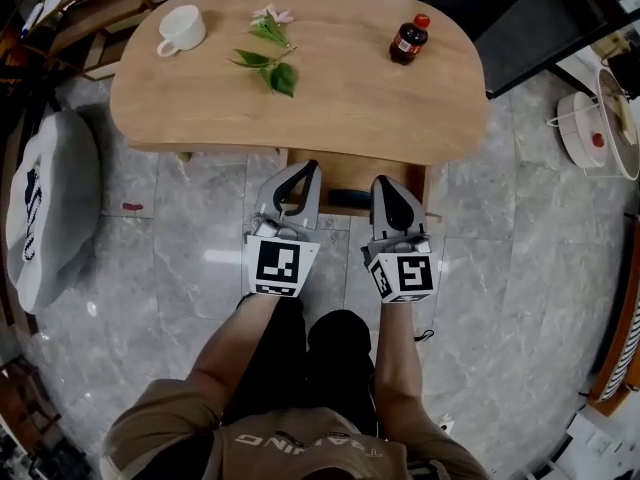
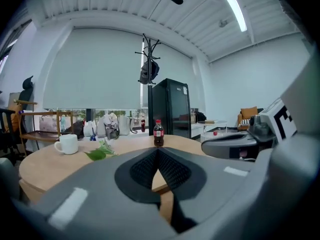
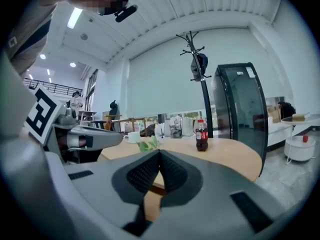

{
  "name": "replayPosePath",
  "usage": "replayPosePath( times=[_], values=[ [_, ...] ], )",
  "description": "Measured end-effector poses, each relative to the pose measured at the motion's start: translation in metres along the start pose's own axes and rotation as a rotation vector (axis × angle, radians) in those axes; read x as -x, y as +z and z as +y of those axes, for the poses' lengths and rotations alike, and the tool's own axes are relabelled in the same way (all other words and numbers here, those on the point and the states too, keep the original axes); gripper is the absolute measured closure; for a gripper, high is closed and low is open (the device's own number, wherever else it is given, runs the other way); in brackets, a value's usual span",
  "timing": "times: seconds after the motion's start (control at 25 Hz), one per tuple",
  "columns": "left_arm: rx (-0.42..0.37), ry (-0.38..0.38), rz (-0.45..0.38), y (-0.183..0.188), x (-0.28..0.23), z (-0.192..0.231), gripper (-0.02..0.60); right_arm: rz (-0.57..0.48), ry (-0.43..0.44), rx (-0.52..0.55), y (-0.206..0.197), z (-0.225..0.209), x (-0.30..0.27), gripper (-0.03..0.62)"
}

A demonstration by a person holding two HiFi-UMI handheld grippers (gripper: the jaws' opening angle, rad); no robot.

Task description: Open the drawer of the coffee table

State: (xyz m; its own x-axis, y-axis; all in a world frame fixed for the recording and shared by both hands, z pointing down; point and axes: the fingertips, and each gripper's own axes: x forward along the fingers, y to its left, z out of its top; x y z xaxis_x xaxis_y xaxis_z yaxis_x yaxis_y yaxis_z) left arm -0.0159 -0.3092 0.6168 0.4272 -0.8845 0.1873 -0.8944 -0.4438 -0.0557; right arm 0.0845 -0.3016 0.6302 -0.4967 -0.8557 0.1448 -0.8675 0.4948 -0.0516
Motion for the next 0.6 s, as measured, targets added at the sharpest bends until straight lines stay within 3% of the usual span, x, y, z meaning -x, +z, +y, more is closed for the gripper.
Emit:
replayPosePath(
  times=[0.32, 0.6],
  values=[
    [-0.004, 0.037, 0.096, 0.120, 0.057, -0.004, 0.580, 0.000, 0.000, 0.018, 0.150, 0.020, 0.043, 0.588],
    [0.035, 0.046, 0.076, 0.266, 0.106, 0.001, 0.580, 0.023, 0.037, 0.021, 0.286, 0.041, 0.088, 0.588]
  ],
)
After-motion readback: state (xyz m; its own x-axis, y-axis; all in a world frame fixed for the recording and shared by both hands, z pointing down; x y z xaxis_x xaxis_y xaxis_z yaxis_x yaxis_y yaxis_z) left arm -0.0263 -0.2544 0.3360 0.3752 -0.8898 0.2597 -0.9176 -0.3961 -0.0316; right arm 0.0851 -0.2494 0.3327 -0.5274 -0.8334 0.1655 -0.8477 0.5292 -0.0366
